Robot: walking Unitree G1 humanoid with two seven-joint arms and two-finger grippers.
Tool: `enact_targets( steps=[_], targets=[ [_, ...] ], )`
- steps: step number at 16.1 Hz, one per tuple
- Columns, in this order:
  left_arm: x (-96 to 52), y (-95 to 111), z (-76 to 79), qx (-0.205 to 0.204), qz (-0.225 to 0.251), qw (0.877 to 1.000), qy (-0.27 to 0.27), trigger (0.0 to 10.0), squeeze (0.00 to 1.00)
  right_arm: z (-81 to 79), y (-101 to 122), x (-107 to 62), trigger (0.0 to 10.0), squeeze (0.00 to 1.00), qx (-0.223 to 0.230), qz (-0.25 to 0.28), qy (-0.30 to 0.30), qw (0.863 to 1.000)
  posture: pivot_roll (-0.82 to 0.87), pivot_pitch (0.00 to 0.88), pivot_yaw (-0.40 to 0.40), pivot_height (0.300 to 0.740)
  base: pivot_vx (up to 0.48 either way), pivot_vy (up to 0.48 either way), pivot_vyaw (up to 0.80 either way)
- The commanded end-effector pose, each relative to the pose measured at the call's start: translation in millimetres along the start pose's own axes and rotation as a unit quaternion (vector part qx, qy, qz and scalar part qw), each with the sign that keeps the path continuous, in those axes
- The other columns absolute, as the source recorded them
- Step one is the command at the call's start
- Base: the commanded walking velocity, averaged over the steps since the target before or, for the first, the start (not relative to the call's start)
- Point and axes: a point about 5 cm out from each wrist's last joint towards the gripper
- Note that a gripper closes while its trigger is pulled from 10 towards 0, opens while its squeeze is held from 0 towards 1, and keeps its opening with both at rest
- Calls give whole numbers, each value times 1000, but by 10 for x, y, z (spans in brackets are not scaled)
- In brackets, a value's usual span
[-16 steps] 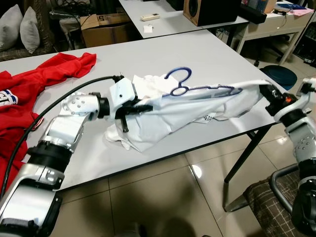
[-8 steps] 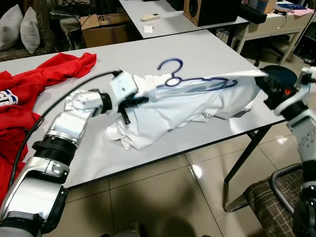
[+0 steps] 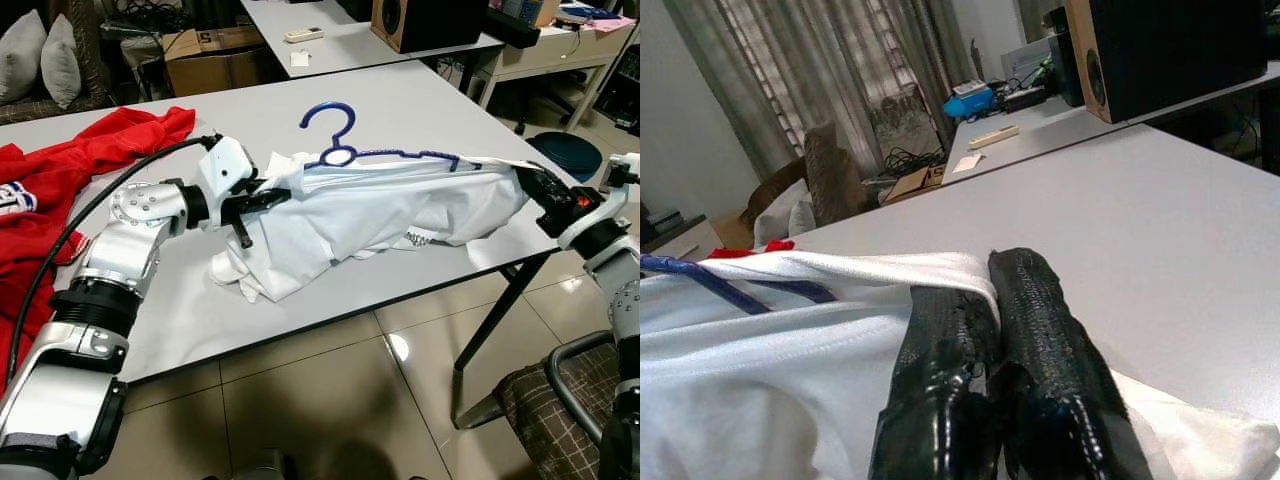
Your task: Hang hanger
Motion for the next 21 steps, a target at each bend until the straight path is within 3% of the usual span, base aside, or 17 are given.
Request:
enact_targets(
  steps=[1,3,4,7,9,10,12,14,17,21],
  targets=[
    [-230,-167,-111,-5,-46,998,37,0,0,133,175,-116,0,0,-9,27,-40,999,42,0,51,740,0,0,0],
    [-221,-192,-98,7,-60,998,35,0,0,118,192,-106,0,0,-9,29,-38,999,42,0,51,740,0,0,0],
    [-147,-211,-38,46,-88,995,17,0,0,35,233,-58,0,0,-9,34,-22,999,42,0,49,740,0,0,0],
    [22,-145,31,73,-91,993,0,0,0,-138,242,44,0,0,-14,27,-2,1000,37,0,51,740,0,0,0],
    [183,-15,85,77,-59,995,-20,0,0,-326,250,134,0,0,-26,21,21,999,26,0,56,740,0,0,0],
    [204,10,96,79,-52,995,-25,0,0,-347,255,147,0,0,-28,21,22,999,26,0,56,740,0,0,0],
    [284,95,90,51,-24,998,-14,0,0,-475,241,185,0,0,-42,8,36,998,23,0,52,740,0,0,0],
    [358,135,136,56,-18,998,-28,0,0,-689,210,214,0,0,-48,6,70,996,22,0,52,740,0,0,0],
    [401,132,163,69,-29,996,-51,0,0,-881,269,225,0,0,-50,25,97,994,13,0,63,740,0,0,0],
    [396,142,252,67,-11,991,-118,0,0,-904,349,180,0,0,-66,35,100,992,-10,0,84,740,0,0,0]
  ],
)
Point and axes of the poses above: a point about 5 cm out from each wrist's last joint towards the gripper, its own x axis pointing out of the wrist towards the gripper, its own y axis along the axis of the wrist's last joint, z = x × y, and after that the axes turned 10 degrees about x, right-handed
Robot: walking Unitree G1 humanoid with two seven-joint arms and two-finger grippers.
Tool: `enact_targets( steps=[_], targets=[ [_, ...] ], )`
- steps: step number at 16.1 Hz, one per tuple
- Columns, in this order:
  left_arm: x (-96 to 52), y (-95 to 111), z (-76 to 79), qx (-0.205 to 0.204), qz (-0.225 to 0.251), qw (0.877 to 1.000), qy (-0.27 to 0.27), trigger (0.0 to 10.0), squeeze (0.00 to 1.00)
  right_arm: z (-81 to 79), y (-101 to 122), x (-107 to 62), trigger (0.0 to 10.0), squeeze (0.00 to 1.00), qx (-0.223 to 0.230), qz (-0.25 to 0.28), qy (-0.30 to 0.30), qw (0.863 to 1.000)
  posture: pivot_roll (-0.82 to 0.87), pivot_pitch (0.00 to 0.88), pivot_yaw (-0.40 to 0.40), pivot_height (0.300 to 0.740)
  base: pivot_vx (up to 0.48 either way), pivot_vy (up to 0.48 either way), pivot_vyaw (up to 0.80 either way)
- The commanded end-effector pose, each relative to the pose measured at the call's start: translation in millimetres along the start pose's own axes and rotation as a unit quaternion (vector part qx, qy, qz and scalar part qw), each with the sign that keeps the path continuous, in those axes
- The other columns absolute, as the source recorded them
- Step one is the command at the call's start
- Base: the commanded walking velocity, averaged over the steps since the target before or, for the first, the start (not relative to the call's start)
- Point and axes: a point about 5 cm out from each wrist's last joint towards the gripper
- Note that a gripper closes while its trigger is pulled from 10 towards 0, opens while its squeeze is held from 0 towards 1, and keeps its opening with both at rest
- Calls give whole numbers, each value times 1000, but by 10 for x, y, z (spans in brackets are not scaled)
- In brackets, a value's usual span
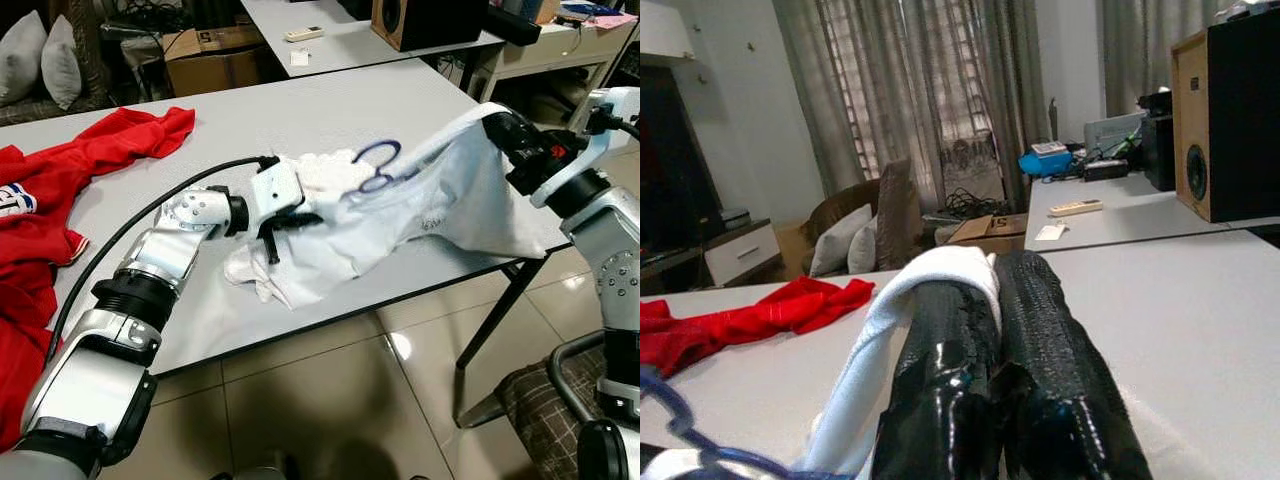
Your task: Hang hanger
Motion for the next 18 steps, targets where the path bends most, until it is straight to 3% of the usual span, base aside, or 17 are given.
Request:
enact_targets(
  steps=[1,5,6,7,8,9,12,15,18],
  targets=[
    [-20,37,-17,8,7,1000,-13,0,0,-6,65,-50,0,0,-10,6,1,1000,-11,0,84,740,0,0,0],
    [-168,37,-221,-5,11,999,36,0,0,8,28,-194,0,0,-28,-25,10,999,-5,0,68,740,0,0,0],
    [-211,61,-269,-9,21,999,39,0,0,2,17,-234,2353,0,-38,-40,18,998,-4,0,66,740,0,0,0],
    [-225,85,-289,-13,30,999,37,0,0,18,-15,-272,10000,0,-49,-63,14,997,-5,0,66,740,0,0,0],
    [-220,98,-294,-16,35,999,36,0,0,36,-51,-306,10000,0,-58,-84,12,995,-6,0,64,740,0,0,0],
    [-209,103,-296,-19,38,998,36,0,0,34,-99,-354,10000,1000,-65,-103,18,992,-8,0,65,740,0,0,0],
    [-145,89,-278,-27,36,998,39,0,0,-86,-244,-523,10000,1000,-78,-153,68,983,-20,0,68,740,0,0,0],
    [-144,76,-289,-29,33,998,39,0,0,-142,-281,-762,10000,1000,-112,-230,115,960,-28,0,67,740,0,0,0],
    [-158,84,-324,-23,29,999,37,0,0,-95,35,-864,10000,1000,-149,-227,127,954,-30,0,64,740,0,0,0]
  ],
)
Point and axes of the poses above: a point about 5 cm out from each wrist's last joint towards the gripper, its own x axis pointing out of the wrist towards the gripper, its own y axis along the axis of the wrist's last joint, z = x × y, and after that the axes turned 10 degrees about x, right-handed
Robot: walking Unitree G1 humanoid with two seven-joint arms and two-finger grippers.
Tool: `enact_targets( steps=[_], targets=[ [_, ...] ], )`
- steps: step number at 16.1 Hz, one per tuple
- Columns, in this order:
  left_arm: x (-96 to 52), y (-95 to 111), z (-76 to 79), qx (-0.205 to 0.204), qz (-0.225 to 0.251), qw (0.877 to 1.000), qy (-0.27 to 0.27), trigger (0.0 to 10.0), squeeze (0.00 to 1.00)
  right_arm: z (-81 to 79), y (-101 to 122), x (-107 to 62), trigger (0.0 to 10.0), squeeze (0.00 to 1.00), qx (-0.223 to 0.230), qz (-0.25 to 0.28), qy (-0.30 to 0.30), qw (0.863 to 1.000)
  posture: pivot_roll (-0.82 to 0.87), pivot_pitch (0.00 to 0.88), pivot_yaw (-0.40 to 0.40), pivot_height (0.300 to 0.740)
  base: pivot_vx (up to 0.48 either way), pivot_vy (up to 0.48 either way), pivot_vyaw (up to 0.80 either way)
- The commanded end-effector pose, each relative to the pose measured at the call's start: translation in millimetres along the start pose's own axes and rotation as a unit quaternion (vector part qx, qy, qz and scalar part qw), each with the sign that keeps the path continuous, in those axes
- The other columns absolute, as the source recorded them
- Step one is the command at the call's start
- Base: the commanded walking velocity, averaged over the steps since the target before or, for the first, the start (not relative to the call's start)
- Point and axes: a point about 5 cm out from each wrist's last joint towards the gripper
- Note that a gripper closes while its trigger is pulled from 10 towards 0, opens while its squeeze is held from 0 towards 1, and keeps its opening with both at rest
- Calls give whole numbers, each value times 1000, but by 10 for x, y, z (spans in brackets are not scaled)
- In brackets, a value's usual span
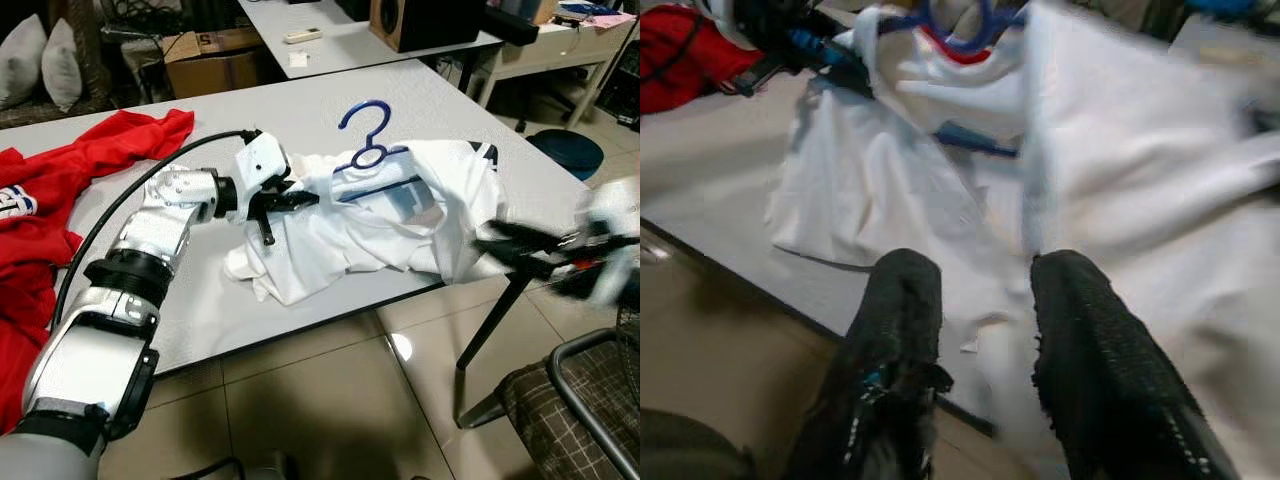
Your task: Hang hanger
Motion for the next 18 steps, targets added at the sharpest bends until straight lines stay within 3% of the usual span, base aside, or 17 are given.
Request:
enact_targets(
  steps=[1,3,4,5,7,8,12,15,16,17,18],
  targets=[
    [-29,63,-69,17,1,1000,0,0,0,-15,160,-61,10000,1000,-22,15,13,1000,-30,0,60,740,0,0,0],
    [-23,135,-43,26,17,998,-51,0,0,3,425,-93,10000,1000,-64,31,28,997,-32,0,56,740,0,0,0],
    [-20,146,-35,28,18,998,-62,0,0,7,454,-77,10000,1000,-72,31,28,997,-32,0,56,740,0,0,0],
    [-8,192,16,35,19,993,-114,0,0,-41,494,36,10000,1000,-88,25,55,994,-36,0,55,740,0,0,0],
    [0,260,45,41,24,987,-151,0,0,-82,528,139,10000,980,-111,16,73,991,-37,0,51,740,0,0,0],
    [1,344,47,45,27,983,-176,0,0,-119,559,229,10000,0,-122,6,91,988,-34,0,46,740,0,0,0],
    [15,463,17,70,21,981,-178,0,0,-185,504,416,10000,0,-107,-19,132,985,-26,0,38,740,0,0,0],
    [64,529,81,82,26,978,-189,0,0,-228,412,531,10000,0,-90,-35,157,983,-29,0,43,740,0,0,0],
    [91,550,104,91,26,976,-195,0,0,-210,383,598,8706,0,-90,-44,149,984,-28,0,43,740,0,0,0],
    [103,557,117,96,25,975,-199,0,0,-196,366,631,5137,0,-91,-50,142,984,-29,0,44,740,0,0,0],
    [127,562,139,107,19,973,-203,0,0,-174,343,680,0,0,-93,-61,134,985,-28,0,43,740,0,0,0]
  ],
)
Point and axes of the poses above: a point about 5 cm out from each wrist's last joint towards the gripper, its own x axis pointing out of the wrist towards the gripper, its own y axis along the axis of the wrist's last joint, z = x × y, and after that the axes turned 10 degrees about x, right-handed
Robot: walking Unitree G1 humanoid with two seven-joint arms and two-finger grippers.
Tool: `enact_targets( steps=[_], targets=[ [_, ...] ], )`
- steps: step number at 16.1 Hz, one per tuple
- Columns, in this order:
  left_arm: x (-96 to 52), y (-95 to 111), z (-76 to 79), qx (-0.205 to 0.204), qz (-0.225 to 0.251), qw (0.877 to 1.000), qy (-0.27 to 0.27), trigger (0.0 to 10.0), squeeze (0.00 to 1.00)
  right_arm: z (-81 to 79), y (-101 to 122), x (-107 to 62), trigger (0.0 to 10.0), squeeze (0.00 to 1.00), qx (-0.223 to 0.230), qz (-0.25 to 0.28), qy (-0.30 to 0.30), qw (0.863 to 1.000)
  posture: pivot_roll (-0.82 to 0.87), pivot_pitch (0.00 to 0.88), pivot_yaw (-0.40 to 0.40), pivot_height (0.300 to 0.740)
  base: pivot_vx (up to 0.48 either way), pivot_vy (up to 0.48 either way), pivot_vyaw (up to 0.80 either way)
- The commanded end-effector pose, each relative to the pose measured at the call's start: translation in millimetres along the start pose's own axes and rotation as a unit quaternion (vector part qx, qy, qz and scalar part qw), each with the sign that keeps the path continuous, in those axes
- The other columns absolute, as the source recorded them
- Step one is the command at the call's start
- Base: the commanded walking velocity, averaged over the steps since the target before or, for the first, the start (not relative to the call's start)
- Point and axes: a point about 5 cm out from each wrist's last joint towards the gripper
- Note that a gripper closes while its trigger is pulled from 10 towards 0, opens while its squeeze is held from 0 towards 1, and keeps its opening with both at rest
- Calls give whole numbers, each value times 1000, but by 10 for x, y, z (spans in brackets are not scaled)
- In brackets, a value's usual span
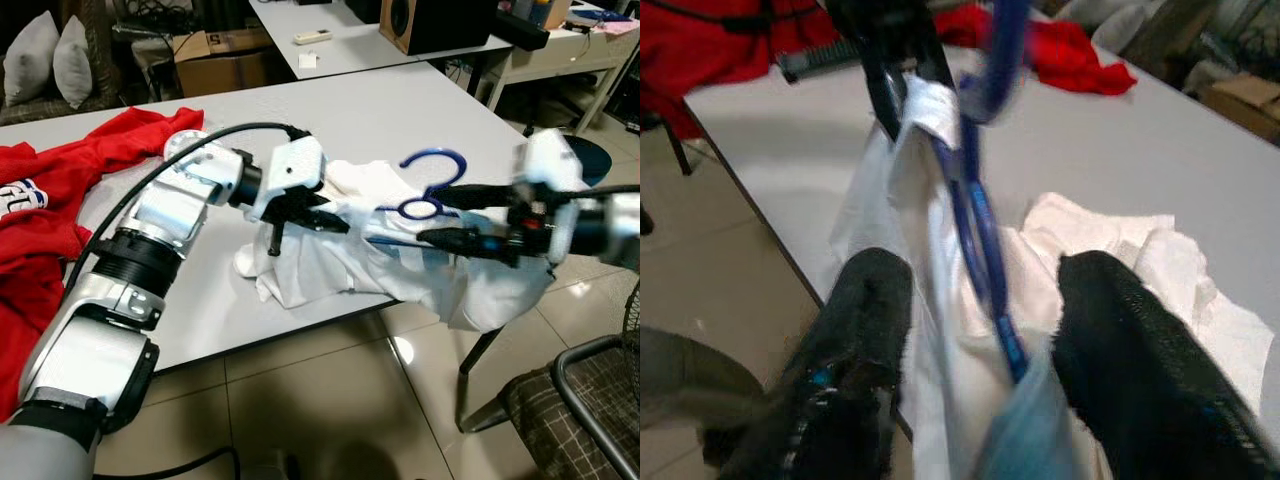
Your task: Hang hanger
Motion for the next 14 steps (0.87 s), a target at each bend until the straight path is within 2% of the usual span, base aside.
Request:
enact_targets(
  steps=[1,8,14],
  targets=[
    [20,36,-3,23,-14,1000,-3,0,0,21,9,33,0,0,-6,-11,-5,1000,-27,0,41,740,0,0,0],
    [84,-7,11,27,-31,999,4,0,0,-23,-97,211,0,0,8,-28,10,1000,-28,0,38,740,0,0,0],
    [60,-4,-23,28,-36,999,19,0,0,-4,-153,239,0,0,21,-34,-9,999,-29,0,36,740,0,0,0]
  ],
)
Point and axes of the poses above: a point about 5 cm out from each wrist's last joint towards the gripper, its own x axis pointing out of the wrist towards the gripper, its own y axis along the axis of the wrist's last joint, z = x × y, and after that the axes turned 10 degrees about x, right-handed
